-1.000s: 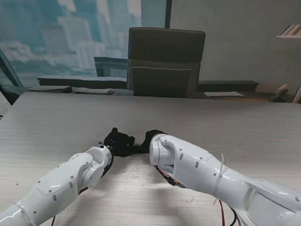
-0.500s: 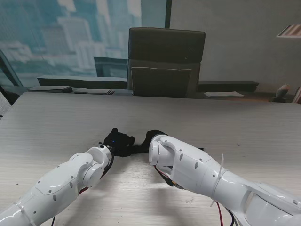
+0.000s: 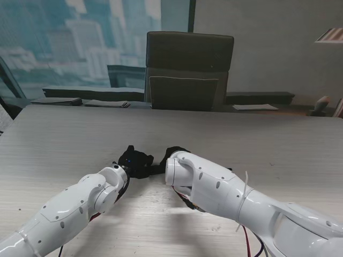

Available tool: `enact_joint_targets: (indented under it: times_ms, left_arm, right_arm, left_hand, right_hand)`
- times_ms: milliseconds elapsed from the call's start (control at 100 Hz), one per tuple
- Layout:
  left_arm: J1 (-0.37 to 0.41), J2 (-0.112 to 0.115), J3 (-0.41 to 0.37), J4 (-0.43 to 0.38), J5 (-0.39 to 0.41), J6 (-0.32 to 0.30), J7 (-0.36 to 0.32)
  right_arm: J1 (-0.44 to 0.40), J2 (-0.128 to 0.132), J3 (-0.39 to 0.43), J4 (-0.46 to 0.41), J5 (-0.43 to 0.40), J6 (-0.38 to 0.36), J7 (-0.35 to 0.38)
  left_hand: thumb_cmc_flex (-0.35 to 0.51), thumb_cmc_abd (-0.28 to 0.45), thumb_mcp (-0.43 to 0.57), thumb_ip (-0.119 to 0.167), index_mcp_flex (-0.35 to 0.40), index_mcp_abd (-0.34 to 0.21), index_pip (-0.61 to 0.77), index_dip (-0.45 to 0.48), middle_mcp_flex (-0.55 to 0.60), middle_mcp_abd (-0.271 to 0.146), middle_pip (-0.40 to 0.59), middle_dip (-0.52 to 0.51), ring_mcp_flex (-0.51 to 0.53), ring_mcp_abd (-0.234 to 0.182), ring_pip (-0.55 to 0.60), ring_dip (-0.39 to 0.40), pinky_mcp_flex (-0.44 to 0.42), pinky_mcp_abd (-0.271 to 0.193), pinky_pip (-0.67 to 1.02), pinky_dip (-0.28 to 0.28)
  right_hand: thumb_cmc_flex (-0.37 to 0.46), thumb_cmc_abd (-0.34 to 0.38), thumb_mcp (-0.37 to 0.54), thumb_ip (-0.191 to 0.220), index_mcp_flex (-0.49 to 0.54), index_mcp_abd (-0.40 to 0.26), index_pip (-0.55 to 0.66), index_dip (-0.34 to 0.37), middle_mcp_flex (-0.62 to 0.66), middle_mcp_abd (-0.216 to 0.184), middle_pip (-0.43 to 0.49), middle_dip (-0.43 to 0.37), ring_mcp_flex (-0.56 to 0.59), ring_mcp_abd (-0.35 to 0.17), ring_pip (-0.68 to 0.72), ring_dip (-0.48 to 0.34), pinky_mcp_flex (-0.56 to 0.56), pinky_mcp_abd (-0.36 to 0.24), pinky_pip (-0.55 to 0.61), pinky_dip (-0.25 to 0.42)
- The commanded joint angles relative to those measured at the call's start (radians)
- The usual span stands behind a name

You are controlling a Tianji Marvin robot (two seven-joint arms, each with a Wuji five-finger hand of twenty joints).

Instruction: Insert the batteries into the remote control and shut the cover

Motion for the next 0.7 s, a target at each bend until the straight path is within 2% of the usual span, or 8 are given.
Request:
enact_joint_targets:
  times_ms: [0,100,240,350,520,690]
  left_arm:
    - [0.022,0.000,0.015,0.018,-0.002,-0.003,-0.032]
    - [0.021,0.000,0.016,0.019,-0.003,-0.004,-0.032]
    - [0.021,0.000,0.015,0.018,-0.002,-0.005,-0.032]
    - [0.022,0.000,0.014,0.017,-0.001,-0.004,-0.033]
    - [0.020,0.000,0.016,0.019,-0.001,-0.002,-0.032]
    - [0.016,-0.001,0.022,0.024,-0.006,-0.004,-0.030]
  right_arm:
    - [-0.036,0.008,-0.022,0.049,0.008,0.014,0.039]
    - [-0.036,0.009,-0.020,0.053,0.017,0.015,0.045]
    - [-0.042,0.004,-0.007,0.065,0.031,0.020,0.037]
    - [-0.046,0.006,0.003,0.065,0.043,0.028,0.036]
    - [-0.056,0.018,0.029,0.049,0.074,0.035,0.046]
    - [-0.061,0.018,0.043,0.053,0.099,0.022,0.050]
  left_hand:
    - [0.054,0.057,0.045,0.047,0.085,-0.135,0.067,0.019,0.044,-0.102,-0.053,-0.026,0.013,0.018,0.014,0.007,-0.002,0.008,0.025,0.015]
    - [0.055,0.058,0.045,0.046,0.085,-0.135,0.066,0.019,0.044,-0.101,-0.053,-0.026,0.012,0.018,0.014,0.007,-0.002,0.007,0.025,0.015]
    - [0.055,0.058,0.045,0.046,0.086,-0.137,0.067,0.019,0.044,-0.100,-0.053,-0.024,0.013,0.017,0.014,0.008,-0.002,0.007,0.025,0.015]
    - [0.057,0.058,0.045,0.046,0.084,-0.133,0.067,0.019,0.045,-0.101,-0.054,-0.023,0.012,0.017,0.013,0.007,-0.002,0.007,0.024,0.015]
    - [0.058,0.057,0.045,0.046,0.087,-0.137,0.069,0.019,0.045,-0.101,-0.055,-0.020,0.012,0.016,0.014,0.007,-0.001,0.008,0.025,0.015]
    - [0.057,0.057,0.045,0.046,0.085,-0.136,0.068,0.019,0.046,-0.103,-0.055,-0.019,0.011,0.017,0.013,0.007,-0.001,0.008,0.025,0.015]
  right_hand:
    - [0.222,0.078,0.213,0.189,0.007,-0.051,0.038,0.017,0.039,0.025,0.018,-0.012,0.038,0.005,0.013,-0.008,0.009,0.051,0.032,-0.005]
    - [0.227,0.041,0.239,0.196,0.000,-0.065,0.045,0.009,0.029,0.026,0.022,-0.010,0.022,0.005,0.015,-0.007,-0.007,0.048,0.029,-0.008]
    - [0.217,-0.020,0.302,0.176,0.008,-0.075,0.080,-0.030,0.037,0.023,0.017,-0.015,0.022,0.014,0.011,-0.007,-0.012,0.051,0.025,-0.010]
    - [0.214,-0.032,0.319,0.171,0.001,-0.077,0.082,-0.038,0.027,0.025,0.013,-0.016,0.008,0.018,0.005,-0.008,-0.028,0.051,0.018,-0.010]
    - [0.238,-0.039,0.333,0.175,-0.070,-0.057,0.060,-0.059,-0.053,0.047,-0.002,-0.016,-0.068,0.025,-0.019,-0.007,-0.100,0.043,-0.009,-0.012]
    - [0.291,-0.077,0.409,0.174,-0.133,-0.044,0.033,-0.108,-0.117,0.066,-0.039,-0.056,-0.137,0.034,-0.062,0.004,-0.164,0.029,-0.042,-0.009]
